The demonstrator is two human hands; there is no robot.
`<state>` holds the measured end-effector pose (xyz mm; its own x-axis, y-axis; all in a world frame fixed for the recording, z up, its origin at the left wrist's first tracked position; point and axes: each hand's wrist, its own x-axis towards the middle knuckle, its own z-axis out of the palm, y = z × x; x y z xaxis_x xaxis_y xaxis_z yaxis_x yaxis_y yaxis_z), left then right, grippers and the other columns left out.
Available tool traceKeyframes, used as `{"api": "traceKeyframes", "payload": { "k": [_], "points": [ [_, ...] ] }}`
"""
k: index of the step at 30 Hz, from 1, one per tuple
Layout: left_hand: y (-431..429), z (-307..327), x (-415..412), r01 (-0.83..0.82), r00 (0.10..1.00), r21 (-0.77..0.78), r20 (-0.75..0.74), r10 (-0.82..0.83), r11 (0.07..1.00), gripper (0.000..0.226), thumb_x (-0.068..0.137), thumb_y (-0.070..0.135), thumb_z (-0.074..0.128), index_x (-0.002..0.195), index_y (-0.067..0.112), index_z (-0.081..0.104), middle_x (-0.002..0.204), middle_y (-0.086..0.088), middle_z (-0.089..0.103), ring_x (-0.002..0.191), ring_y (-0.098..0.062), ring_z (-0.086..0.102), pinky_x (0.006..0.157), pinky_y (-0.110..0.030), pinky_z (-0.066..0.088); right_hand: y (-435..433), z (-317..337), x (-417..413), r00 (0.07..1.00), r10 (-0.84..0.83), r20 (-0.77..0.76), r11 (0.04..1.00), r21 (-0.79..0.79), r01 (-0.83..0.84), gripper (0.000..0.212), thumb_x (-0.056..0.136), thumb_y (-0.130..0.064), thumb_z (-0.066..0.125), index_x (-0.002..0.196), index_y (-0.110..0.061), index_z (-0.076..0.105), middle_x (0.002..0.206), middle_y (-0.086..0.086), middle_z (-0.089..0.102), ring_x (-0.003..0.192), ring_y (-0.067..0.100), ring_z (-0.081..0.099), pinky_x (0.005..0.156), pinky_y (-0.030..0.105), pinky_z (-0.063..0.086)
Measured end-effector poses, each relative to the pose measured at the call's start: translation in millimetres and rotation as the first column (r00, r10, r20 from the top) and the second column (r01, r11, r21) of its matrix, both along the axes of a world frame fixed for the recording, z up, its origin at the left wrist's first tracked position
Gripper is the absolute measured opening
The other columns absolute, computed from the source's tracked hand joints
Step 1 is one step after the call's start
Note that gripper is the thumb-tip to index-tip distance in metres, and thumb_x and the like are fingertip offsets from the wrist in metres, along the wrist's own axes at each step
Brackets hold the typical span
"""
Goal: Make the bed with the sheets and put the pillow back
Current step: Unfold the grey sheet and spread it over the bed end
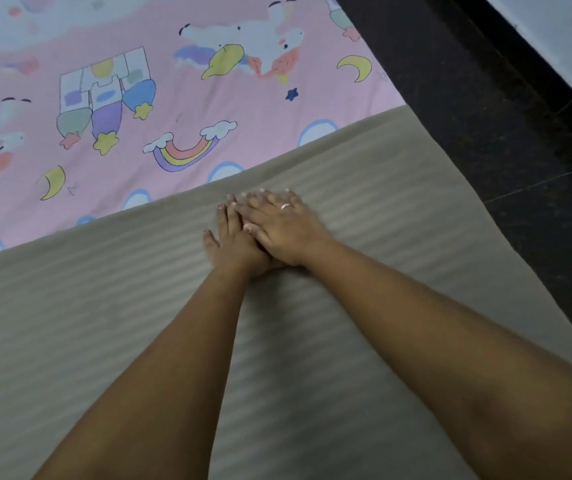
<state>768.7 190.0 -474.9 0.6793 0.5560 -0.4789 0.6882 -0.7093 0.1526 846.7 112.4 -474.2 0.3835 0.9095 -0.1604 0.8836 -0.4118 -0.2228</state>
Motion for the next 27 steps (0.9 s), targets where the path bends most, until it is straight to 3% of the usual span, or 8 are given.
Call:
{"api": "traceKeyframes", "payload": {
  "k": [2,5,9,11,14,18,22,27],
  "points": [
    [3.0,-1.4,-0.9,0.003,1.000,-0.005,0.000,-0.003,1.000,0.136,0.052,0.079,0.066,0.147,0.033,-0.020,0.153,0.001,-0.033,0.142,-0.018,-0.027,0.113,-0.055,-0.005,-10.3,-10.7,28.0,0.995,-0.041,0.092,0.998,-0.038,0.045,0.056,0.098,-0.052,0.026,0.151,-0.035,0.013,0.160,-0.008,0.010,0.147,0.018,0.009,0.117,0.047,0.006],
    [5.7,0.3,-0.3,0.021,1.000,-0.046,0.009,-0.020,0.999,0.142,0.047,0.083,0.066,0.144,0.035,-0.026,0.152,0.000,-0.034,0.141,-0.020,-0.029,0.111,-0.057,-0.008,-39.6,-13.5,91.2,0.919,-0.332,0.213,0.938,-0.034,0.346,0.064,0.095,-0.058,0.028,0.151,-0.028,0.018,0.158,0.002,0.017,0.145,0.026,0.013,0.115,0.050,0.008],
    [11.4,-2.7,-3.4,0.059,0.997,-0.087,0.055,-0.054,0.994,0.142,0.047,0.084,0.064,0.145,0.034,-0.024,0.152,-0.001,-0.033,0.141,-0.021,-0.030,0.110,-0.056,-0.012,-79.2,6.8,134.3,0.633,-0.725,0.270,0.638,-0.083,0.766,0.072,0.094,-0.060,0.016,0.152,-0.018,0.010,0.160,0.008,0.007,0.146,0.032,0.002,0.115,0.056,0.000],
    [14.3,-3.2,-5.3,0.084,0.994,-0.111,0.078,-0.076,0.990,0.138,0.050,0.083,0.064,0.147,0.033,-0.022,0.153,-0.002,-0.032,0.141,-0.022,-0.029,0.111,-0.054,-0.014,-80.8,14.5,126.1,0.575,-0.782,0.241,0.576,-0.073,0.814,0.071,0.096,-0.056,0.016,0.153,-0.014,0.006,0.160,0.007,-0.001,0.146,0.032,-0.005,0.116,0.056,-0.003],
    [23.2,-3.1,-10.8,0.120,0.980,-0.115,0.173,-0.099,0.986,0.115,0.068,0.076,0.058,0.150,0.031,-0.010,0.157,-0.002,-0.021,0.144,-0.021,-0.020,0.114,-0.048,-0.010,-44.6,9.9,75.4,0.727,-0.669,0.158,0.734,-0.014,0.679,0.066,0.098,-0.053,0.021,0.153,-0.018,0.008,0.160,0.005,0.001,0.147,0.027,0.000,0.117,0.052,0.002],
    [37.8,-9.6,-36.7,0.199,0.913,0.073,0.350,-0.212,0.977,0.060,0.099,0.044,0.032,0.152,0.024,0.012,0.160,0.003,0.006,0.147,-0.016,0.001,0.117,-0.039,0.003,11.5,-15.6,-34.9,0.871,-0.489,0.043,0.871,-0.021,0.491,0.057,0.100,-0.050,0.019,0.152,-0.030,0.009,0.160,-0.004,0.003,0.147,0.020,0.001,0.115,0.051,-0.001],
    [64.8,-12.7,-64.7,0.253,0.899,0.147,0.329,-0.288,0.956,0.053,0.101,0.027,0.029,0.151,0.027,0.013,0.159,0.007,0.007,0.147,-0.014,0.003,0.116,-0.043,0.005,36.3,-25.3,-89.3,0.855,-0.518,0.041,0.855,0.057,0.515,0.057,0.099,-0.051,0.023,0.151,-0.028,0.019,0.159,-0.006,0.013,0.147,0.018,0.005,0.115,0.048,-0.004],
    [104.2,-15.3,-67.7,0.395,0.863,0.174,0.267,-0.429,0.902,0.053,0.100,0.036,0.028,0.150,0.036,0.010,0.160,0.008,0.001,0.147,-0.016,0.000,0.116,-0.050,0.006,55.5,-33.1,-127.9,0.809,-0.587,0.021,0.804,0.133,0.580,0.056,0.100,-0.046,0.023,0.150,-0.020,0.027,0.157,-0.004,0.023,0.146,0.018,0.012,0.116,0.047,-0.001]
  ]
}}
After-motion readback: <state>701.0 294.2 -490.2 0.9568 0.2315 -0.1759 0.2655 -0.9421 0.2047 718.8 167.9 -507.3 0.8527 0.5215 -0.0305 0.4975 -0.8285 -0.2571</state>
